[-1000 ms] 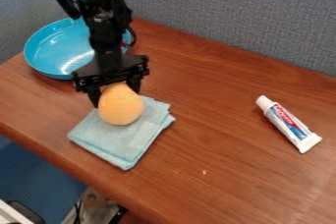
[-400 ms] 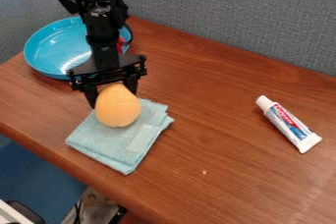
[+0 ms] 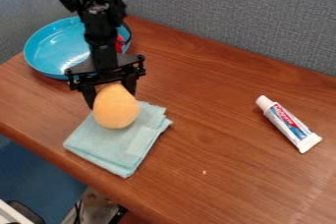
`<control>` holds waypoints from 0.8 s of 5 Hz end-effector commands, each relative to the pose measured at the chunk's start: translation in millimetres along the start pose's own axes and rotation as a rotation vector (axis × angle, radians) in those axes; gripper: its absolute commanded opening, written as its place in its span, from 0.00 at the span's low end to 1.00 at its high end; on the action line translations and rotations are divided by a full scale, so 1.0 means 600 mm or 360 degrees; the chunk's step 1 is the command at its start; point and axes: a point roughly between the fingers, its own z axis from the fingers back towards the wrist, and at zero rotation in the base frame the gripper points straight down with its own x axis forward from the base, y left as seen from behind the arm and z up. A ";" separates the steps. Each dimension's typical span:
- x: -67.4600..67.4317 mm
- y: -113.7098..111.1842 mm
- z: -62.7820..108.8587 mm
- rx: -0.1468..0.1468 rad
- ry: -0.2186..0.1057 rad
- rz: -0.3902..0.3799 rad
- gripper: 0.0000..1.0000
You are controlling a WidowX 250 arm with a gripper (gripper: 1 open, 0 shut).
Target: Put the red object on the blue plate
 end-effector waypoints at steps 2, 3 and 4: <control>0.013 0.000 0.033 -0.0058 -0.0033 0.0019 0.00; 0.015 -0.006 0.044 -0.0080 -0.0019 0.0022 0.00; 0.020 -0.015 0.063 -0.0124 -0.0013 0.0022 0.00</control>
